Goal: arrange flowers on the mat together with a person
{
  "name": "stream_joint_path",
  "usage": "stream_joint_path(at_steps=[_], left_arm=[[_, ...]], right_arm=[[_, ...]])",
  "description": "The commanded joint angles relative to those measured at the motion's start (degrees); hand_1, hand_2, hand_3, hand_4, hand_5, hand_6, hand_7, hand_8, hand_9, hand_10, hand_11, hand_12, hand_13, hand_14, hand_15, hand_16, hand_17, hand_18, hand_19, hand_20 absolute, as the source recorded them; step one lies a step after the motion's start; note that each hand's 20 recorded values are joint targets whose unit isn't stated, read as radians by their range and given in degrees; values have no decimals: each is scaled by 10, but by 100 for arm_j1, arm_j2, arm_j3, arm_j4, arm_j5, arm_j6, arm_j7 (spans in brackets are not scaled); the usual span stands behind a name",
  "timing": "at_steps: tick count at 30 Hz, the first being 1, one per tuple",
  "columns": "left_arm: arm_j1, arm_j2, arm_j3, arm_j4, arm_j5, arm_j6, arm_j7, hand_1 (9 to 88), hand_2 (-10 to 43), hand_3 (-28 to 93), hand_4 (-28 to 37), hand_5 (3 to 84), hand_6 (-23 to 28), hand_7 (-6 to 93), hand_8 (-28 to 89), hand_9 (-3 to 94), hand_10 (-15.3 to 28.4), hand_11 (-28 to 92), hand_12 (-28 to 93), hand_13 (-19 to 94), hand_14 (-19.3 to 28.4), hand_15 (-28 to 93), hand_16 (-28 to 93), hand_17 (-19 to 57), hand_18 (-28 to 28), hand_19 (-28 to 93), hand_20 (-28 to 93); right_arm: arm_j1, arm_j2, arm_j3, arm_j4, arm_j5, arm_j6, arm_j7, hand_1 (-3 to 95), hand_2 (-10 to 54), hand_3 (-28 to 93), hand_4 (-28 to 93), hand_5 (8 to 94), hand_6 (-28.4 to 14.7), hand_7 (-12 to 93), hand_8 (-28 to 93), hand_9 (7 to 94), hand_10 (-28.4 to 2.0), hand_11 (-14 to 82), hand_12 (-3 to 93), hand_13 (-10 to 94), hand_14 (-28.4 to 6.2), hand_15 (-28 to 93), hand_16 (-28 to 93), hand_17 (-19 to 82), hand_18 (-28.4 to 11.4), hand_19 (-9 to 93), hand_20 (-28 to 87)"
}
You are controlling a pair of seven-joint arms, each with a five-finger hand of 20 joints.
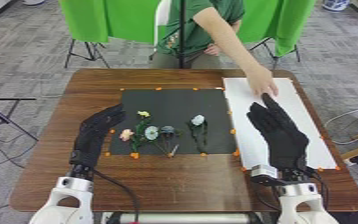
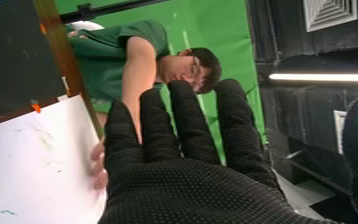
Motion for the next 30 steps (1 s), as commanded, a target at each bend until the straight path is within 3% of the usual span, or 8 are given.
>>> stream_joint_path(at_steps=[1, 20, 27, 30], left_arm=[[32, -13, -17, 39, -16, -9, -36, 274, -11, 633, -172, 477, 41, 116, -49, 456, 124, 158, 167, 363, 159, 106, 52, 67, 109, 43, 183], [25, 15, -10, 61, -12, -32, -4, 274, -12, 635, -172, 478, 41, 117, -49, 457, 123, 161, 169, 367, 159, 107, 55, 65, 110, 44, 183], [7, 2, -28, 61, 7, -96, -66, 273, -12, 635, -171, 479, 41, 117, -49, 458, 124, 161, 169, 366, 159, 107, 55, 65, 109, 43, 182], [15, -16, -36, 26, 52, -107, -174, 275, -12, 632, -172, 478, 41, 116, -48, 457, 123, 161, 169, 366, 159, 107, 55, 65, 109, 43, 182]], right_arm=[[20, 67, -26, 5, -53, -76, 63, 33, 16, 814, -183, 353, -7, 73, -83, 376, -145, 35, 103, 252, -119, 62, 122, 122, -123, 35, 239], [385, -199, -83, 227, -579, -548, 427, 20, 49, 788, -192, 347, -8, 70, -81, 376, -148, 35, 106, 257, -124, 67, 123, 125, -126, 43, 243], [364, -243, -61, 235, -607, -542, 445, 23, 48, 786, -189, 347, -9, 70, -80, 379, -148, 35, 107, 258, -124, 68, 125, 126, -128, 46, 243], [370, -254, -53, 236, -613, -525, 427, 23, 47, 787, -188, 347, -10, 70, -80, 378, -148, 35, 107, 258, -125, 67, 126, 126, -129, 48, 243]])
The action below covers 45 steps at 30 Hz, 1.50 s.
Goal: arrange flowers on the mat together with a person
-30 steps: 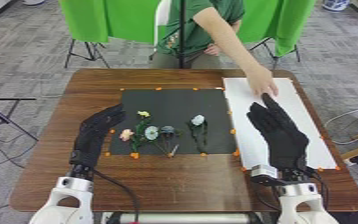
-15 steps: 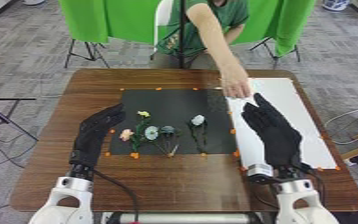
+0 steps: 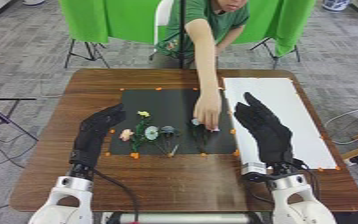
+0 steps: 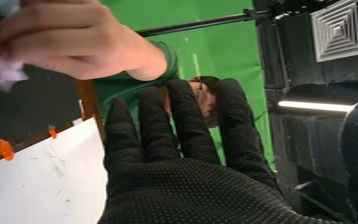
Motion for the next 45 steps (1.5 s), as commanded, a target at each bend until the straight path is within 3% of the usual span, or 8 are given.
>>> stream_joint_path(at_steps=[1, 4, 6, 9, 27, 40, 45], left_arm=[[31, -27, -20, 12, 61, -70, -196, 275, -11, 631, -173, 478, 42, 116, -48, 457, 123, 161, 169, 365, 160, 106, 55, 64, 110, 43, 183], [33, -35, -9, 20, 50, -42, -164, 276, -9, 629, -174, 477, 43, 113, -49, 455, 124, 160, 169, 363, 160, 106, 55, 61, 111, 44, 183], [64, -26, 59, 17, 12, 196, -59, 276, -7, 627, -174, 477, 43, 114, -48, 455, 124, 161, 169, 363, 160, 106, 55, 59, 113, 46, 183], [33, -52, 82, 45, -19, 251, 7, 277, -7, 628, -174, 478, 43, 114, -48, 458, 125, 163, 170, 365, 160, 107, 56, 59, 114, 48, 183], [116, -41, 48, 9, -78, 291, 12, 275, -6, 632, -173, 481, 42, 119, -50, 461, 125, 168, 168, 367, 160, 113, 55, 62, 112, 50, 182], [32, -59, 38, 38, -45, 195, -32, 275, -7, 632, -173, 480, 43, 118, -50, 461, 125, 169, 168, 368, 160, 114, 54, 62, 112, 51, 182], [162, -93, -9, -14, -70, 246, -48, 276, -7, 632, -174, 480, 43, 118, -49, 460, 125, 168, 168, 368, 160, 113, 54, 63, 111, 49, 182]], right_arm=[[-23, -76, 0, 13, -85, 16, -37, 24, 47, 788, -187, 348, -10, 70, -80, 378, -149, 35, 107, 258, -125, 67, 126, 126, -129, 48, 242], [-16, -55, -81, 10, -91, 297, -124, 23, 42, 793, -186, 347, -11, 70, -81, 360, -151, 29, 106, 212, -125, 45, 122, 113, -118, 41, 241], [-11, -58, -85, 9, -47, 328, -100, 25, 34, 797, -186, 336, -9, 68, -82, 337, -147, 23, 105, 183, -131, 31, 127, 98, -112, 36, 241], [-34, -79, -48, 7, -74, 312, -121, 26, 31, 799, -189, 322, -6, 67, -79, 328, -145, 21, 107, 177, -136, 21, 144, 92, -110, 37, 240], [-111, -177, -22, 2, -64, 117, -36, 30, 20, 794, -191, 309, -5, 69, -79, 331, -146, 22, 110, 219, -144, 26, 178, 102, -123, 47, 235], [-123, -224, 19, -5, -87, 99, -13, 32, 19, 791, -188, 311, -6, 70, -79, 341, -149, 25, 112, 238, -149, 36, 188, 105, -129, 55, 238], [-177, -250, 31, -25, -104, -9, 54, 34, 18, 791, -187, 314, -8, 70, -78, 345, -149, 26, 113, 241, -150, 39, 190, 106, -129, 56, 238]])
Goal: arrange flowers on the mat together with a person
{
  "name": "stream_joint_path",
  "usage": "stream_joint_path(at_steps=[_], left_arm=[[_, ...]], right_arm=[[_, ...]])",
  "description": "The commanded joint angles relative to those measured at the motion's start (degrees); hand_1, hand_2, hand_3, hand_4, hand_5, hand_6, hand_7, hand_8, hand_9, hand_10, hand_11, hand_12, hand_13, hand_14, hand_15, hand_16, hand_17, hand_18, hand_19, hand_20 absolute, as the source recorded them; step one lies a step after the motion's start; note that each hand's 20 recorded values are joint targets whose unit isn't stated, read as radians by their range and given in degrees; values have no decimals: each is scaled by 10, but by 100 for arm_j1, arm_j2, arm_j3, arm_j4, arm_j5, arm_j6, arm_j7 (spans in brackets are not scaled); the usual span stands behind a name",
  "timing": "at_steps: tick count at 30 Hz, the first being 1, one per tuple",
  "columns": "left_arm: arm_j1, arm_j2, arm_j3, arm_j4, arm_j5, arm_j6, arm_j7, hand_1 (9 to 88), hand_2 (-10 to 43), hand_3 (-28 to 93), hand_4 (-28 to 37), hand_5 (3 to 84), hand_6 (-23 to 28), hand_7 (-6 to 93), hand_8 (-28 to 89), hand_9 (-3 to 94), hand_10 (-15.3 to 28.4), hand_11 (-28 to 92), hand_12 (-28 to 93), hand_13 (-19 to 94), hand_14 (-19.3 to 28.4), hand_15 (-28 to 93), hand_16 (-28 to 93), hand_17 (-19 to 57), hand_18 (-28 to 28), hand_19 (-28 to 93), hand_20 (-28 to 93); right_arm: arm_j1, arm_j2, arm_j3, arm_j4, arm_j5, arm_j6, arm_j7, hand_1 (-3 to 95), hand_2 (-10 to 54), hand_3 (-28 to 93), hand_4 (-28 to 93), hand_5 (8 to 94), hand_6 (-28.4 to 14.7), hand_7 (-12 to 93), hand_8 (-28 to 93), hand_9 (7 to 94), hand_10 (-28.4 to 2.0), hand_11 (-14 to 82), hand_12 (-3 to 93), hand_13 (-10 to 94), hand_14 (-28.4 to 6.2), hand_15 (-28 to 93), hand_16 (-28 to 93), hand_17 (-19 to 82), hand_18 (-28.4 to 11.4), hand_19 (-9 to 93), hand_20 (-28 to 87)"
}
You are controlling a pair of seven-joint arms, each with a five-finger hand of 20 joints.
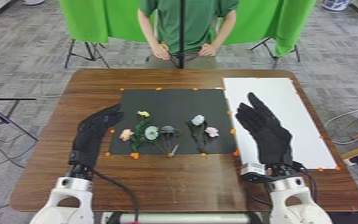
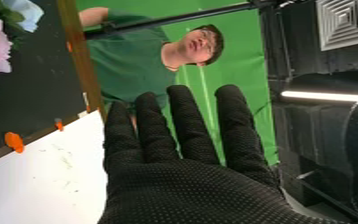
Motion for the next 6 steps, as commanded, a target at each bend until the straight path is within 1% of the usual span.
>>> stream_joint_path(at_steps=[1, 2, 3, 4, 6], left_arm=[[126, -86, -38, 4, -33, 23, -51, 276, -7, 632, -174, 480, 43, 118, -49, 460, 125, 168, 168, 368, 160, 113, 54, 63, 111, 49, 182], [99, -87, -35, 11, -31, -2, -79, 275, -7, 633, -173, 480, 43, 118, -49, 460, 125, 168, 168, 368, 160, 113, 54, 63, 111, 49, 182], [79, -80, -24, 19, -25, -9, -60, 275, -7, 632, -173, 481, 43, 118, -49, 460, 125, 168, 168, 368, 160, 113, 54, 63, 112, 49, 182], [62, -79, -25, 23, -1, -36, -71, 276, -7, 632, -174, 480, 42, 118, -49, 460, 125, 168, 168, 368, 159, 114, 54, 63, 111, 49, 182], [76, -69, -30, 14, 2, -34, -65, 276, -7, 631, -174, 480, 42, 119, -49, 460, 125, 168, 167, 368, 160, 114, 54, 63, 111, 48, 182]], right_arm=[[-119, -86, 46, -39, -71, -144, 40, 34, 18, 791, -187, 315, -8, 70, -78, 346, -149, 27, 113, 242, -151, 40, 190, 106, -129, 56, 238], [-130, -90, 54, -48, -65, -126, 44, 34, 18, 791, -187, 317, -8, 70, -78, 347, -150, 27, 113, 243, -152, 40, 190, 106, -129, 56, 238], [-109, -91, 66, -37, -71, -152, 46, 33, 18, 791, -187, 320, -9, 70, -78, 349, -150, 28, 114, 244, -152, 41, 190, 106, -130, 56, 238], [-108, -87, 71, -41, -73, -160, 45, 33, 19, 791, -187, 323, -10, 71, -77, 350, -150, 28, 114, 247, -154, 42, 191, 107, -130, 57, 239], [-97, -82, 78, -35, -98, -219, 45, 33, 18, 790, -187, 325, -11, 70, -77, 352, -151, 29, 115, 250, -155, 44, 191, 108, -132, 58, 240]])
